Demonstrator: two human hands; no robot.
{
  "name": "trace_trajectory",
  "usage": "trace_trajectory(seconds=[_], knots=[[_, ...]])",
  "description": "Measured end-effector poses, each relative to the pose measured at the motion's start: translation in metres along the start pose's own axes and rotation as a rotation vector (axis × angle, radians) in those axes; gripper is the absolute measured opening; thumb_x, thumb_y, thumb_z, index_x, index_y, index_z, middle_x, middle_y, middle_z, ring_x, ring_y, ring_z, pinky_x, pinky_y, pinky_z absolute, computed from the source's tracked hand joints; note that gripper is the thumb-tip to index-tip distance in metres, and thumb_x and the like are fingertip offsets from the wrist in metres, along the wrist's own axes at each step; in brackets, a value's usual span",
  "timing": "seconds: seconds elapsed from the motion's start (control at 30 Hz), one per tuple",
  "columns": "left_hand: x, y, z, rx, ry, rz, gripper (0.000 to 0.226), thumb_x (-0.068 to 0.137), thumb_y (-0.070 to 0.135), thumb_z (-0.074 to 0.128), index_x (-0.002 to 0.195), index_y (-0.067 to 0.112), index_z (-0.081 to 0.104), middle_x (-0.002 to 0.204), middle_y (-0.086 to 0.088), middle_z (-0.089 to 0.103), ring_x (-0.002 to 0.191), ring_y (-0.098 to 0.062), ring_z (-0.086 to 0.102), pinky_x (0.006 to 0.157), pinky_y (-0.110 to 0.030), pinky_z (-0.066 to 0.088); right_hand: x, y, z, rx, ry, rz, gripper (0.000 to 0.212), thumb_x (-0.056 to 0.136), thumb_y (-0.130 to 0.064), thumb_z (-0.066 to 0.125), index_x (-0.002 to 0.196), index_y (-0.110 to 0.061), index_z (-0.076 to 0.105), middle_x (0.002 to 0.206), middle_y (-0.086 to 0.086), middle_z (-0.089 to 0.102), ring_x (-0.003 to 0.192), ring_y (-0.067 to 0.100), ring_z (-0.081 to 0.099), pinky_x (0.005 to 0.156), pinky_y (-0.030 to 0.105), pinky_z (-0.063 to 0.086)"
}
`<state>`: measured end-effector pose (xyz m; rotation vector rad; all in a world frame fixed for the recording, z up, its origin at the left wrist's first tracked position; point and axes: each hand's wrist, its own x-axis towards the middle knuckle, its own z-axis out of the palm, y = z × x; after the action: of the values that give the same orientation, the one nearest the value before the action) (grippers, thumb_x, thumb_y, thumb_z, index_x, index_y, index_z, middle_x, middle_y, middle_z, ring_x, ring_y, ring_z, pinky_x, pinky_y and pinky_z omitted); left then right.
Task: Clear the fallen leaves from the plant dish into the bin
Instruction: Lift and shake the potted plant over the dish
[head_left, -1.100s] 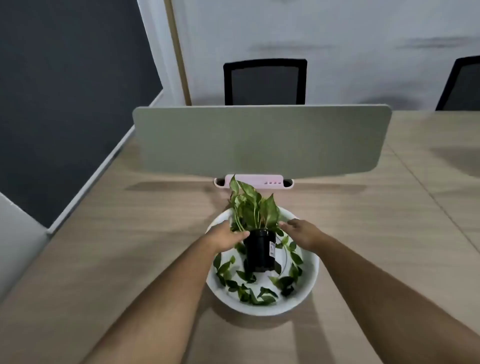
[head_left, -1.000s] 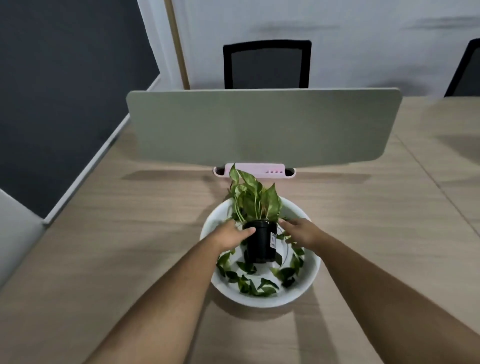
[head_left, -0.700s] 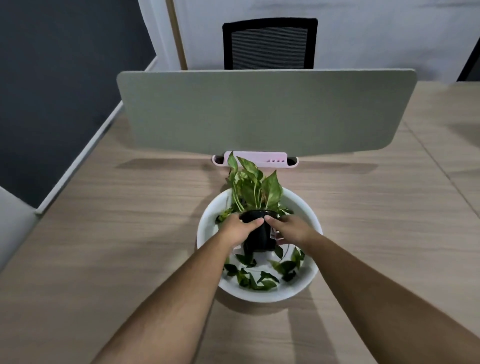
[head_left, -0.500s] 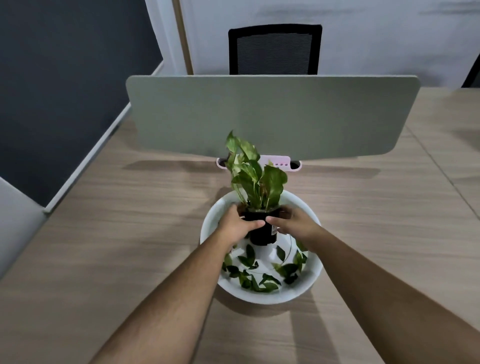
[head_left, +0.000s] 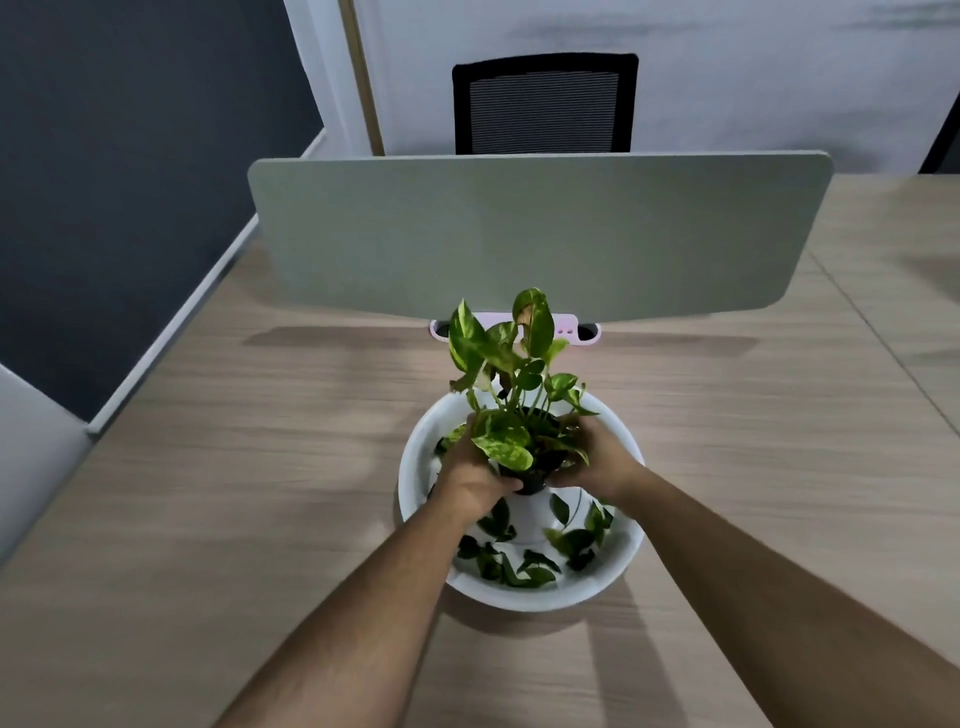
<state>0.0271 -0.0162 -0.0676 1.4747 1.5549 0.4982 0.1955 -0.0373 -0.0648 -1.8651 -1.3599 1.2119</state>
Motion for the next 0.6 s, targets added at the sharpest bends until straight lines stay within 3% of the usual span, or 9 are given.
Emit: trace_trajectory(seconds=[0.07,0.13,0.17,0.23,0.3,0.33,0.47,0.6], knots=[[-0.003,0.003,-0.001,0.068,-0.008,0.03,0.076,0.065,0.009,0.083,0.132,0.007,0.047,0.134,-0.008,0.055,0.127,-0.024,0.048,0.109,-0.026,0.036,-0.003,-0.003,0.0,-0.049,0.001,0.003,0.082,0.059,0.003,0.08,0.129,-0.006,0.039,0.125,0.011,0.054,0.117,0.026,0.053,0.096,0.031,0.05],[-0.005,0.006,-0.004,0.159,-0.04,0.046,0.08,0.067,0.015,0.082,0.137,0.009,0.042,0.141,-0.008,0.049,0.132,-0.024,0.043,0.113,-0.028,0.033,-0.006,-0.004,-0.003,-0.075,-0.016,0.01,0.073,0.066,0.01,0.073,0.129,-0.002,0.038,0.12,0.007,0.051,0.107,0.018,0.051,0.069,0.002,0.045],[-0.006,0.007,-0.006,0.221,-0.059,0.04,0.082,0.069,0.018,0.081,0.139,0.011,0.039,0.143,-0.007,0.046,0.133,-0.023,0.041,0.113,-0.027,0.032,-0.009,-0.003,-0.006,-0.082,-0.019,0.014,0.07,0.069,0.012,0.071,0.13,-0.002,0.038,0.121,0.007,0.051,0.103,0.017,0.049,0.058,-0.001,0.041],[-0.007,0.01,-0.011,0.313,-0.079,0.061,0.078,0.073,0.016,0.078,0.14,0.011,0.038,0.145,-0.006,0.045,0.131,-0.022,0.043,0.104,-0.018,0.034,-0.013,-0.001,-0.01,-0.136,0.002,0.025,0.066,0.071,0.007,0.07,0.129,-0.007,0.042,0.128,0.008,0.054,0.102,0.021,0.054,0.062,0.006,0.043],[-0.006,0.004,-0.018,0.416,-0.128,0.112,0.063,0.081,0.007,0.069,0.137,0.006,0.041,0.141,-0.009,0.047,0.114,-0.02,0.055,0.081,-0.006,0.042,-0.019,0.001,-0.017,-0.25,0.04,0.027,0.057,0.074,-0.001,0.071,0.126,-0.011,0.049,0.127,0.006,0.058,0.108,0.023,0.058,0.079,0.02,0.045],[-0.008,0.002,-0.022,0.456,-0.127,0.136,0.054,0.084,0.008,0.067,0.133,0.006,0.045,0.137,-0.009,0.05,0.106,-0.019,0.059,0.075,-0.007,0.046,-0.023,0.0,-0.021,-0.311,0.055,0.015,0.051,0.075,-0.004,0.069,0.122,-0.012,0.053,0.124,0.007,0.06,0.108,0.023,0.058,0.083,0.022,0.043],[-0.024,-0.001,-0.034,0.579,-0.049,0.088,0.036,0.075,0.029,0.074,0.107,0.021,0.06,0.125,-0.001,0.056,0.105,-0.022,0.059,0.086,-0.031,0.051,-0.04,0.001,-0.025,-0.483,0.039,-0.066,0.031,0.079,-0.004,0.062,0.109,-0.014,0.063,0.114,0.007,0.066,0.094,0.02,0.059,0.081,0.024,0.043],[-0.036,-0.008,-0.029,0.727,-0.115,0.202,0.05,0.075,0.035,0.072,0.121,0.026,0.052,0.131,-0.001,0.049,0.113,-0.023,0.054,0.087,-0.033,0.048,-0.052,0.011,-0.016,-0.62,-0.059,-0.112,0.038,0.079,-0.006,0.062,0.115,-0.018,0.06,0.121,0.006,0.061,0.095,0.018,0.056,0.082,0.024,0.042]])
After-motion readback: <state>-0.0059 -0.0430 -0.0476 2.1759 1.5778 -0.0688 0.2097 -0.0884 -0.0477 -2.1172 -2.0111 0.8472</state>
